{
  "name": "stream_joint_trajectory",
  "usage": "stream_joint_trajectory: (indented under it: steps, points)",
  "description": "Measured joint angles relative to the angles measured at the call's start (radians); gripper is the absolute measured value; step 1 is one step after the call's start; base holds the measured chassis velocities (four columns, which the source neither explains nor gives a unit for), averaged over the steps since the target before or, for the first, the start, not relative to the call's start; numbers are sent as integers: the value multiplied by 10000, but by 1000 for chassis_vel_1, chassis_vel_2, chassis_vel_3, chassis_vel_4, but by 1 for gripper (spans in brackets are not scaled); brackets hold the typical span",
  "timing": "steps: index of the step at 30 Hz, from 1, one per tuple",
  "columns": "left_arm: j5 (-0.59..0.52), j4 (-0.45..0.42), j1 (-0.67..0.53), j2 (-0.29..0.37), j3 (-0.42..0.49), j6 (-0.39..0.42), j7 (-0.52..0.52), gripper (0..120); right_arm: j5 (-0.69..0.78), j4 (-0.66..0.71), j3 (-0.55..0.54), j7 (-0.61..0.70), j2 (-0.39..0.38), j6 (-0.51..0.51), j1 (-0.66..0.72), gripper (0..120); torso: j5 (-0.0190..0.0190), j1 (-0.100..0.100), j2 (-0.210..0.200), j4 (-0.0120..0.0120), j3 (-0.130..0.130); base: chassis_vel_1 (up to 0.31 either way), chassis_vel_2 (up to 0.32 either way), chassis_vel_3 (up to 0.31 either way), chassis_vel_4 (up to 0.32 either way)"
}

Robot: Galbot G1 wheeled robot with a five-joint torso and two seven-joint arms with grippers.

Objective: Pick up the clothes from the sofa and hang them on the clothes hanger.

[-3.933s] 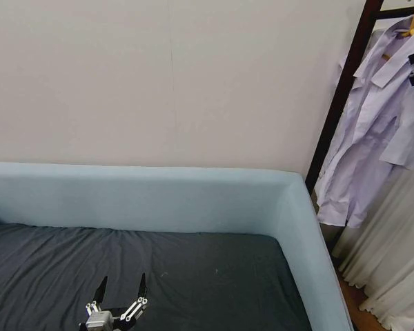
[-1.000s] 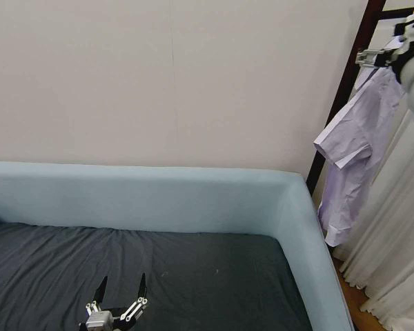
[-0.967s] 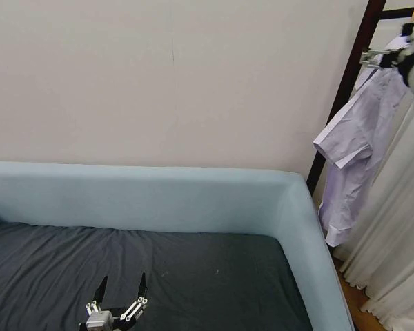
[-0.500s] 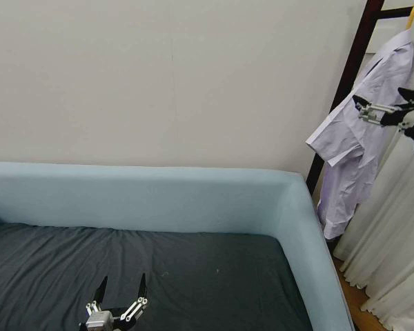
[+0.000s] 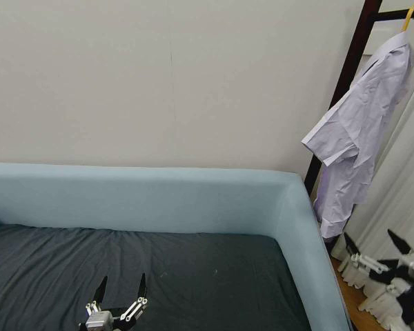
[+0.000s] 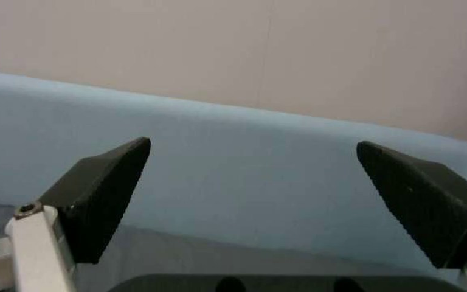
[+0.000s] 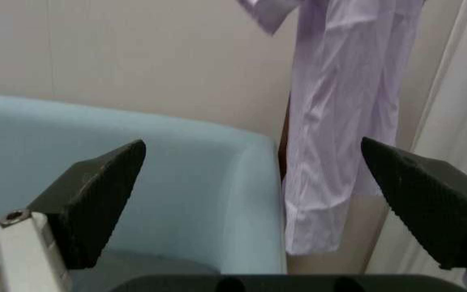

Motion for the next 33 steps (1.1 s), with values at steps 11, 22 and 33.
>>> stream_joint_trajectory:
  steps: [11, 22, 33]
  points:
    - [-1, 0, 0, 1, 0, 0, 2, 100, -1092, -1053, -800, -570, 1070, 1941, -801, 100, 3, 0, 0, -1, 1, 0, 0, 0, 0]
    - [-1, 0, 0, 1, 0, 0, 2, 100, -1219, -1046, -942, -589, 1202, 1981, -941, 100, 4, 2, 0, -1, 2, 0, 0, 0, 0]
    - [0, 0, 0, 1, 0, 0, 2, 100, -1178, -1043, -949, -555, 1173, 1925, -939, 100, 5, 1, 0, -2, 2, 0, 0, 0, 0]
